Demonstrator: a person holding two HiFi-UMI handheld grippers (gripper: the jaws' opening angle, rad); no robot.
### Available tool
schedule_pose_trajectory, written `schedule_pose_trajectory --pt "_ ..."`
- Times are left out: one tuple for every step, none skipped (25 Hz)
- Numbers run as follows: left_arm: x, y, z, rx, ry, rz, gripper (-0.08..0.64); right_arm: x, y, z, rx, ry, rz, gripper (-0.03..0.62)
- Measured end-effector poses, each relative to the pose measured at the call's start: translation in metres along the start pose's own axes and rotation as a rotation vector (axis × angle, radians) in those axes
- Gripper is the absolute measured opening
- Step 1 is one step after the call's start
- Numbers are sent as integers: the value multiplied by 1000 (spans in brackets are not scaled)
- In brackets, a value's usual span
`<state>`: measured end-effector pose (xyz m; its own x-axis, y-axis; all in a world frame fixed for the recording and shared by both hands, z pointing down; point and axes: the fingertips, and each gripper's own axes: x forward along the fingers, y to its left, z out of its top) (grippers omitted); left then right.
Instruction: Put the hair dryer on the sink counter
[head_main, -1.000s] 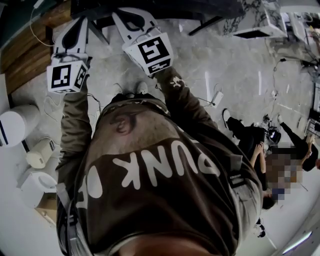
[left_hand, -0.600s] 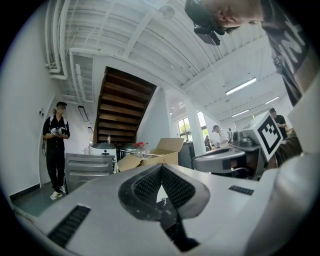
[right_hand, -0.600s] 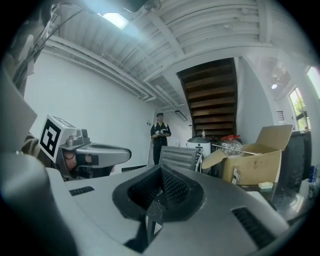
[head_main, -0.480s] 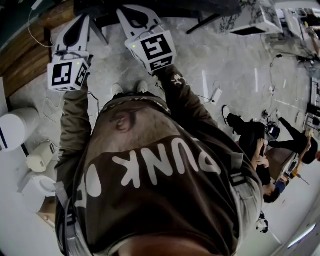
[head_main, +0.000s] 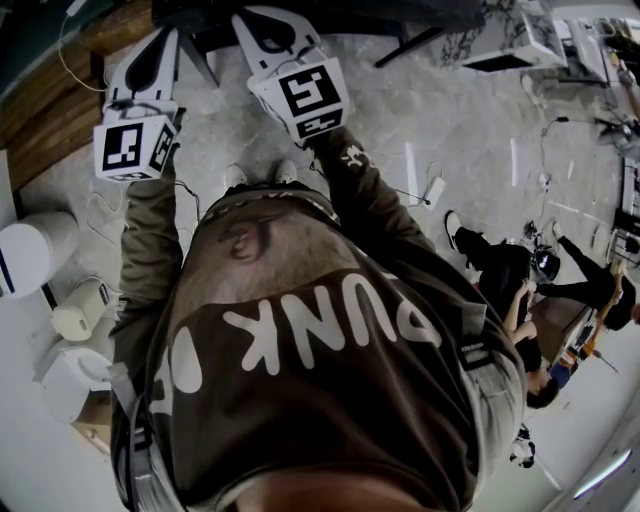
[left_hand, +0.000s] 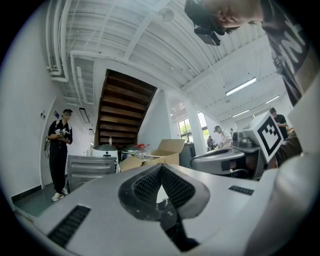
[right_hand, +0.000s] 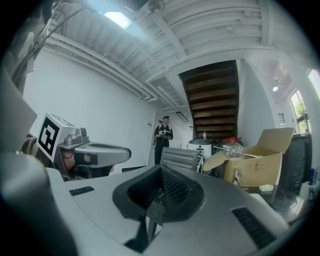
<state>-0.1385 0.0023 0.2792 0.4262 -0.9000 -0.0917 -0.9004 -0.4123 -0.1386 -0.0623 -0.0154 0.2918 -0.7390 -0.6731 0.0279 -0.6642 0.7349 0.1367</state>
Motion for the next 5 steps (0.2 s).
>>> schedule_pose_trajectory --pt "-1 0 0 -5 0 1 -6 1 1 0 -1 -1 1 8" --pt "-1 0 0 -9 -1 2 -6 1 2 0 -1 -2 1 8" --pt "-2 0 0 -10 -1 2 -6 1 3 -1 -2 -2 2 8" --pt "-2 0 -1 -10 -2 3 -6 2 4 -2 -2 -2 3 8" --pt "-3 1 -2 -8 -3 3 -6 2 5 -3 -3 -2 4 8"
